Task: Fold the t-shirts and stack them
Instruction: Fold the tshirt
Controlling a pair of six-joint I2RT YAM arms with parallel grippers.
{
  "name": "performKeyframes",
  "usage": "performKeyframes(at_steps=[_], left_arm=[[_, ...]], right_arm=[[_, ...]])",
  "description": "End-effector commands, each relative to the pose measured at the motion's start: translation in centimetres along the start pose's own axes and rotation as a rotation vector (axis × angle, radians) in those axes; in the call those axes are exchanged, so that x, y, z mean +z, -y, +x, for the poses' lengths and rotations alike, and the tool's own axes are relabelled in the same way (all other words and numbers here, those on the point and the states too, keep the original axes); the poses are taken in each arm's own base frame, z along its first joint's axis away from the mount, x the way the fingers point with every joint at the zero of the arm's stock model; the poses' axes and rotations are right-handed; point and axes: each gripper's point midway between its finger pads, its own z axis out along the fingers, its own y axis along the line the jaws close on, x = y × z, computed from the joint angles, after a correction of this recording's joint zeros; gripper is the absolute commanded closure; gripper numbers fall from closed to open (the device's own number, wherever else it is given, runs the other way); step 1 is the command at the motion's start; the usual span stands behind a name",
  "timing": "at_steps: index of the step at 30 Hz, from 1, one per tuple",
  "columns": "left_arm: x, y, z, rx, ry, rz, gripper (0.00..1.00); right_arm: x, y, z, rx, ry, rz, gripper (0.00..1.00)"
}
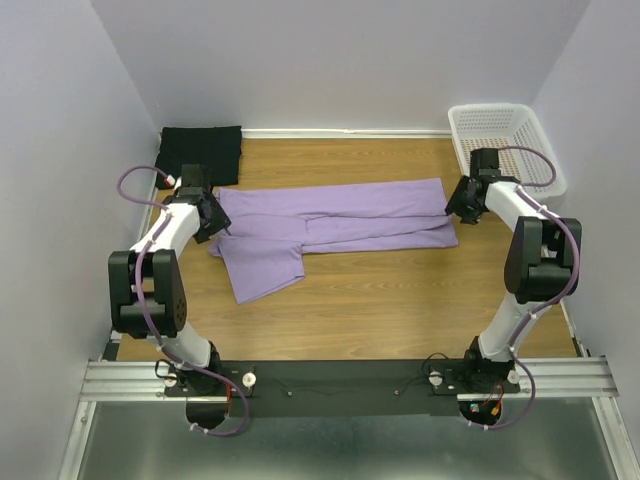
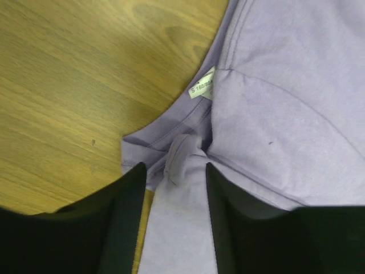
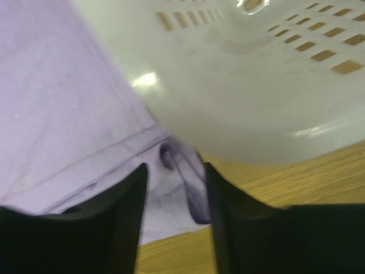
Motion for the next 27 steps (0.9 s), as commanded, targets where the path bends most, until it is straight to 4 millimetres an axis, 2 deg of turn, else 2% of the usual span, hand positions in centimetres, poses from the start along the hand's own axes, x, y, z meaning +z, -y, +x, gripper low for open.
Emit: performKeyframes(at_steps=[1,2,3,4,5,6,7,9,10,12,13,16,17,19,22,23,24,26,27], left_arm=[[-2.8,0.3,-3.4,-0.01,0.146,0.028,0.35],[-3.9,0.5,-3.8,-0.003,0.175,0.04,0.24],[-3.8,0.4,-3.6,0.007,0.177,0.03,0.19],[-4.8,0.1,-3.9,0.007,0.21,0.022,0.15],[-5.3,0.0,-3.9,0.007,0.226,0.021,0.11],[-6.3,-0.4,-3.7,0.004,0.248,0.019,0.1],[-6.7,-0.6,-3.3,0.002,0.251,0.015,0.09],[-7.2,-1.2,-2.4,-0.01,0.248,0.016,0.09],[-7.4,-0.9,-0.4,0.001,0.221,0.033,0.09],[-7.6,-0.9,1.6,0.008,0.19,0.053,0.09],[-7.0,-0.8,3.9,0.018,0.142,0.061,0.09],[-6.4,-0.8,7.6,0.036,0.075,0.07,0.09],[-6.3,-0.3,8.8,0.056,0.051,0.083,0.1],[-5.5,-0.4,11.0,0.07,-0.01,0.073,0.13],[-4.6,-1.0,13.0,0.082,-0.077,0.046,0.15],[-4.5,-1.3,13.3,0.079,-0.085,0.035,0.15],[-4.5,-1.3,13.7,0.08,-0.093,0.026,0.17],[-4.5,-1.3,14.1,0.067,-0.11,0.026,0.19],[-4.5,-1.3,14.4,0.064,-0.119,0.03,0.2]], right_arm=[[-2.6,-2.2,-1.1,-0.073,0.083,-0.058,0.42],[-3.9,-2.7,-1.7,-0.08,0.116,-0.075,0.39],[-4.6,-3.8,-1.3,-0.106,0.124,-0.096,0.36],[-5.2,-4.2,-1.2,-0.118,0.134,-0.107,0.3],[-6.5,-5.5,-0.9,-0.143,0.153,-0.141,0.28],[-7.0,-6.3,-0.2,-0.16,0.148,-0.17,0.27],[-7.8,-8.0,1.1,-0.201,0.143,-0.211,0.26],[-8.9,-10.1,2.9,-0.243,0.131,-0.269,0.26],[-9.8,-12.1,5.3,-0.281,0.106,-0.334,0.26],[-10.7,-14.9,8.0,-0.306,0.076,-0.441,0.26],[-11.3,-16.5,11.4,-0.334,0.016,-0.51,0.27],[-12.2,-19.9,15.5,-0.35,-0.041,-0.641,0.29],[-12.8,-21.2,17.7,-0.385,-0.071,-0.681,0.3],[-12.6,-23.0,21.4,-0.418,-0.147,-0.728,0.32],[-12.7,-25.1,23.7,-0.427,-0.188,-0.771,0.33],[-12.7,-25.7,24.3,-0.433,-0.197,-0.781,0.33],[-12.2,-26.0,25.8,-0.446,-0.227,-0.776,0.33],[-12.3,-27.3,27.0,-0.451,-0.246,-0.791,0.34],[-11.4,-27.4,27.8,-0.458,-0.263,-0.777,0.34]])
